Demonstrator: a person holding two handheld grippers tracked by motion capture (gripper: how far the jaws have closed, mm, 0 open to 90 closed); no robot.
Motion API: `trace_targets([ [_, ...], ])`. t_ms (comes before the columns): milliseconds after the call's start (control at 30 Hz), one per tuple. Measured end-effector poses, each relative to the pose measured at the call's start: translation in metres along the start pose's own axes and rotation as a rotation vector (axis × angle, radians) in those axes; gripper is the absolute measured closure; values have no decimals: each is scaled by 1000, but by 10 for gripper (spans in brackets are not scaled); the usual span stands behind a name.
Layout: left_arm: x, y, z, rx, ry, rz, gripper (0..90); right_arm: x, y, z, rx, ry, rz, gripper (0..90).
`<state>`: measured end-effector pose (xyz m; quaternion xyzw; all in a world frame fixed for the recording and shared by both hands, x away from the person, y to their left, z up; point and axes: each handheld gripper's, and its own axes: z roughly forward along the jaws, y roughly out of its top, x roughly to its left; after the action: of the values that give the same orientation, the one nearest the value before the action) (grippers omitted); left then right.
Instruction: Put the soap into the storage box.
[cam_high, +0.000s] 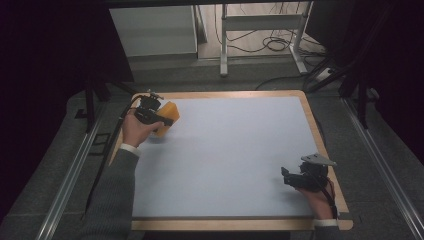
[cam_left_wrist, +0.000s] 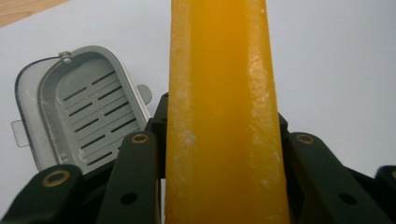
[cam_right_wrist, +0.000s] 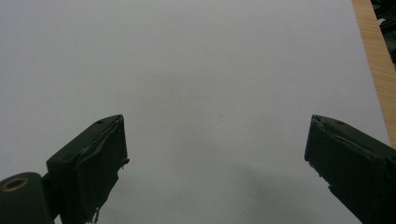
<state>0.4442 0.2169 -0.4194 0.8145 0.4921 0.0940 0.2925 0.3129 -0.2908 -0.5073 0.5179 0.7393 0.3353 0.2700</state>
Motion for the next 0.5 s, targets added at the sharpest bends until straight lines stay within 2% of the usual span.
trace_targets([
  [367,13,3,4,3,18,-29,604,-1,0,0,1,0,2,58],
  [500,18,4,6,-1,40,-39,604,0,0,0,2,0,2,58],
])
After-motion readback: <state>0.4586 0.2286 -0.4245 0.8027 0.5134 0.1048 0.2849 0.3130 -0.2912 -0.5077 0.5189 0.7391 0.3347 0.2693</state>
